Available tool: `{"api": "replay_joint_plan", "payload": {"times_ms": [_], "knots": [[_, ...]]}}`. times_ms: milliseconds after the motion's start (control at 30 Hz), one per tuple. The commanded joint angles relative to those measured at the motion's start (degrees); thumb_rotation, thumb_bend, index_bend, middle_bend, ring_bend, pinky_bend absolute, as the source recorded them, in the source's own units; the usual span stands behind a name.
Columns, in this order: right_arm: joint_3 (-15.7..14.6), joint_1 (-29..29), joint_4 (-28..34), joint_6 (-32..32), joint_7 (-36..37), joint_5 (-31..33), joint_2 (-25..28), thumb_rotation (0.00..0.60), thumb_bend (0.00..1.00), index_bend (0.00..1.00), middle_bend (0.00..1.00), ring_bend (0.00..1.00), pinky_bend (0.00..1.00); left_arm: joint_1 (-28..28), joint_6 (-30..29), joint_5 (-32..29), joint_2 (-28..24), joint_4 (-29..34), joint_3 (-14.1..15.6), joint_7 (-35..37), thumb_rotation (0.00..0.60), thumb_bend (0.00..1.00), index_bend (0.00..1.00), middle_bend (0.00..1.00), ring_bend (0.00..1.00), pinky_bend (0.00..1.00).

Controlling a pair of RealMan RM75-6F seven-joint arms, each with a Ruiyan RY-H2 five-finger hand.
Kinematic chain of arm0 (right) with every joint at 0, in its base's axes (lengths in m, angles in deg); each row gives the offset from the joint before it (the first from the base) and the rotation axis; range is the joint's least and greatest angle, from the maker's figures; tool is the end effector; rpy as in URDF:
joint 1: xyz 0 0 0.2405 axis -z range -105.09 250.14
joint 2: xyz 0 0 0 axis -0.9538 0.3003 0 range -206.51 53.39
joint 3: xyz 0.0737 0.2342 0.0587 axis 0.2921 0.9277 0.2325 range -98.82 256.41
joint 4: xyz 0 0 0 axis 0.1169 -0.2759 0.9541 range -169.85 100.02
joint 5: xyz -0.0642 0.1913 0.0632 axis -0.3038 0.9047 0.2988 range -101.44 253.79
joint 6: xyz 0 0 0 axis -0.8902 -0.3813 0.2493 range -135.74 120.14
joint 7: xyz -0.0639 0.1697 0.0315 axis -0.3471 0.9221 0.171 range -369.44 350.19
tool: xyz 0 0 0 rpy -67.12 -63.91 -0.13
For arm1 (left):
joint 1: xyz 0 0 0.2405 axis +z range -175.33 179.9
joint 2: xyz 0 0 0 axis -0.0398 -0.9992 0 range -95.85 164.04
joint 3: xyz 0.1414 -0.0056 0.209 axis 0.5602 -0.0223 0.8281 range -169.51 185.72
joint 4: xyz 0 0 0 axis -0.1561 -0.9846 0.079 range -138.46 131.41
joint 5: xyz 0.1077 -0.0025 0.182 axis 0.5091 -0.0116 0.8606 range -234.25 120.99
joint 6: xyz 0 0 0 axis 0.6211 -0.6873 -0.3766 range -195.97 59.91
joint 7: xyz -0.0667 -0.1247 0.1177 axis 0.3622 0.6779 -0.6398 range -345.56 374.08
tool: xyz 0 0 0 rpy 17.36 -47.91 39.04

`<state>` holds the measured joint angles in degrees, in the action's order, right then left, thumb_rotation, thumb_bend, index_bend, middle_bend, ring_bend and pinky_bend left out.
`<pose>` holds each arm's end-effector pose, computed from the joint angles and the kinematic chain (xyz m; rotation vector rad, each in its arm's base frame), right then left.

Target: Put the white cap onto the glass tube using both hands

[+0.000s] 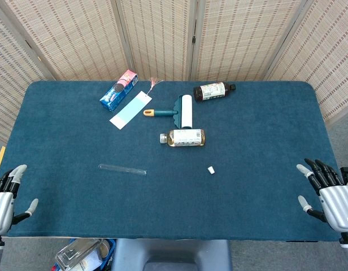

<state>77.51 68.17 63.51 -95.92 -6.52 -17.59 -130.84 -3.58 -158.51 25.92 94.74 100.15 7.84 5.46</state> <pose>-0.2819 -0.2007 0.1858 1.5065 -0.8659 0.9446 -0.2790 0.2130 0.1693 -1.3301 -0.8759 -0.8923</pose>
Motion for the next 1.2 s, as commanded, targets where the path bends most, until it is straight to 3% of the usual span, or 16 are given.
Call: {"api": "replay_joint_plan", "payload": {"times_ms": [33,433,600,733,867,1200], "knots": [[0.12,-0.05,-0.03,0.08,0.05,-0.16,0.03,0.6,0.33,0.13,0.06,0.0,0.09,0.16,0.11,0.08,0.0,0.06,-0.2,-0.13,0.6,0.29,0.03,0.04,0.1,0.16],[1.23,0.17,-0.21,-0.99,0.64,-0.53,0.28,0.6,0.33,0.13,0.06,0.0,0.09,-1.03,1.58,0.44,0.09,-1.23,-2.9,1.51,0.6,0.29,0.06,0.05,0.11,0.16],[1.98,-0.45,0.49,-0.82,0.36,-0.9,1.38,0.6,0.31,0.13,0.06,0.0,0.09,-4.86,5.6,0.25,-0.19,-2.15,-5.52,0.9,0.6,0.29,0.11,0.16,0.22,0.2],[2.51,-1.09,0.98,-0.08,0.09,-0.73,1.8,0.6,0.31,0.13,0.06,0.0,0.09,-8.83,10.4,-0.88,0.76,-3.51,-7.5,-0.31,0.6,0.29,0.15,0.34,0.37,0.38],[2.93,-1.69,1.35,0.71,-0.1,-0.53,2.04,0.6,0.31,0.13,0.06,0.0,0.09,-13.36,16.21,-2.62,2.36,-4.95,-9.08,-2.93,0.6,0.29,0.21,0.47,0.5,0.65],[3.45,-2.68,1.64,2.31,-0.29,0.03,2.26,0.6,0.31,0.13,0.06,0.0,0.09,-23.67,31.49,-8.95,7.29,-6.8,-9.85,-11.63,0.6,0.29,0.29,0.84,0.8,0.98]]}}
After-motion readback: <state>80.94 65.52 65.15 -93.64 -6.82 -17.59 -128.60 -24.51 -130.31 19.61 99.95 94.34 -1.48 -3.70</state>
